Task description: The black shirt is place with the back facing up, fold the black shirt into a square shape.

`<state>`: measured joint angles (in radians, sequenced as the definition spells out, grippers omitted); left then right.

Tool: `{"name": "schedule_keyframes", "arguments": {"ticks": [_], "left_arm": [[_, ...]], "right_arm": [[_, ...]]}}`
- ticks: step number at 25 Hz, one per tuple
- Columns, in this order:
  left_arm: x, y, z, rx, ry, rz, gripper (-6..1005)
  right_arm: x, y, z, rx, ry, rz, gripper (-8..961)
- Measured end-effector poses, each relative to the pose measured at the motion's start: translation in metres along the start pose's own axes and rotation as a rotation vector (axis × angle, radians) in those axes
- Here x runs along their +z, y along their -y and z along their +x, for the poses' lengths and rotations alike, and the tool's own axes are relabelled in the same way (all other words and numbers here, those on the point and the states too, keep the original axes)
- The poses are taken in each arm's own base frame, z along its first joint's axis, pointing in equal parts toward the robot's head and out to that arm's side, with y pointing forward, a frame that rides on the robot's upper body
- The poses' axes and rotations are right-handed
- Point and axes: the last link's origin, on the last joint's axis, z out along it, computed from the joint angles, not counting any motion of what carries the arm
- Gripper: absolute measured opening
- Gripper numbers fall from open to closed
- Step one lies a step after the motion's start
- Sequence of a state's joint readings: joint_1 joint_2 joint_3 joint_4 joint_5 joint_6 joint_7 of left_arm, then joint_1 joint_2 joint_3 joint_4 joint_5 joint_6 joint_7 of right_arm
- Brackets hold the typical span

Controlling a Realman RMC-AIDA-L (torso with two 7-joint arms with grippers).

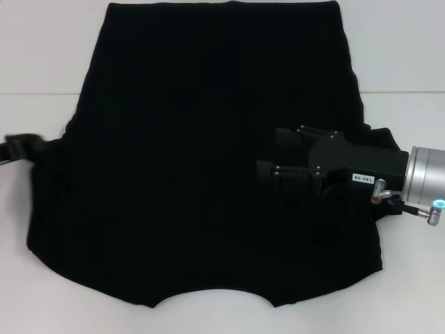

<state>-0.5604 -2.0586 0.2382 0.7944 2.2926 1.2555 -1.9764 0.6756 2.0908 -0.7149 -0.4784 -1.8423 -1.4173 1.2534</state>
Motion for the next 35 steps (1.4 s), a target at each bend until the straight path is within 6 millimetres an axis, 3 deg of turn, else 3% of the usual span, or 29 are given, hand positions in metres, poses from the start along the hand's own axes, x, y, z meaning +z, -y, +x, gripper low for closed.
{"name": "schedule_keyframes", "arguments": {"ticks": [10,21,26,32,35], "left_arm": [[0.037,-0.049,-0.022,0.174,0.098,-0.233,2],[0.056,-0.077,-0.042,0.312,0.158,-0.32,2],[0.061,-0.082,-0.042,0.32,0.158,-0.324,63],[0.06,-0.077,-0.039,0.318,0.143,-0.299,272],[0.06,-0.066,-0.033,0.27,0.11,-0.226,331]], "right_arm": [[-0.002,-0.001,0.003,0.006,-0.003,0.001,883],[-0.001,-0.001,0.002,0.005,-0.001,0.001,882],[-0.001,0.0,0.001,0.001,0.0,0.002,882],[-0.003,0.002,-0.002,-0.001,0.01,0.009,884],[-0.003,0.002,-0.002,0.0,0.011,0.01,884]]}}
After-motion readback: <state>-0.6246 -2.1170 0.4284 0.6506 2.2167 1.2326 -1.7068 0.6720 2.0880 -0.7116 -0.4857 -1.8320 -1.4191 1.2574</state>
